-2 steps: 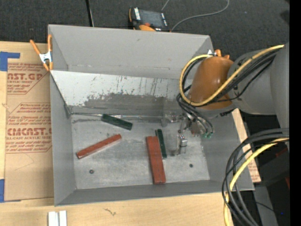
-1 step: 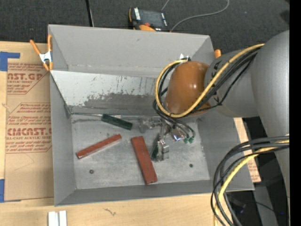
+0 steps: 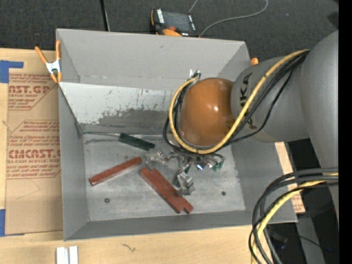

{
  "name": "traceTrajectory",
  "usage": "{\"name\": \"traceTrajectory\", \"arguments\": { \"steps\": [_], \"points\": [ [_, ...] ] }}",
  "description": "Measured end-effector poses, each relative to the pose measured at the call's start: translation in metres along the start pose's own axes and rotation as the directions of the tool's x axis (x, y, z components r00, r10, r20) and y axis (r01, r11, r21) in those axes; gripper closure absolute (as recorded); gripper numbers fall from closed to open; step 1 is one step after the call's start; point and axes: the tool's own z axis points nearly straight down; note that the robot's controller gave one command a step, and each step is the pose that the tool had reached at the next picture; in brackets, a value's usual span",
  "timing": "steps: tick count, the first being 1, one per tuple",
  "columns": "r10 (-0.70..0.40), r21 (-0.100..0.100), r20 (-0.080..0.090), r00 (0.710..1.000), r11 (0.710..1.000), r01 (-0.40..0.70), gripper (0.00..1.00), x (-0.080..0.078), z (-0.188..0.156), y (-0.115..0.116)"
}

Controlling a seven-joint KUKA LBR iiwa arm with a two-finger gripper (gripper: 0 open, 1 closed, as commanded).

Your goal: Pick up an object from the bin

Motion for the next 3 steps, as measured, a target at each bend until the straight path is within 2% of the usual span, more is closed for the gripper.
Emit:
{"name": "traceTrajectory", "arguments": {
  "steps": [1, 2, 3],
  "points": [
    [0.006, 0.002, 0.007, 1.0, 1.0, -0.006, 0.0, -0.08, -0.007, 0.012],
    [-0.046, -0.003, -0.001, 0.999, 0.999, 0.046, 0.0, -0.108, 0.027, 0.075],
    [-0.04, 0.0, 0.001, 0.999, 0.999, 0.04, 1.0, -0.107, 0.025, 0.07]
  ]
}}
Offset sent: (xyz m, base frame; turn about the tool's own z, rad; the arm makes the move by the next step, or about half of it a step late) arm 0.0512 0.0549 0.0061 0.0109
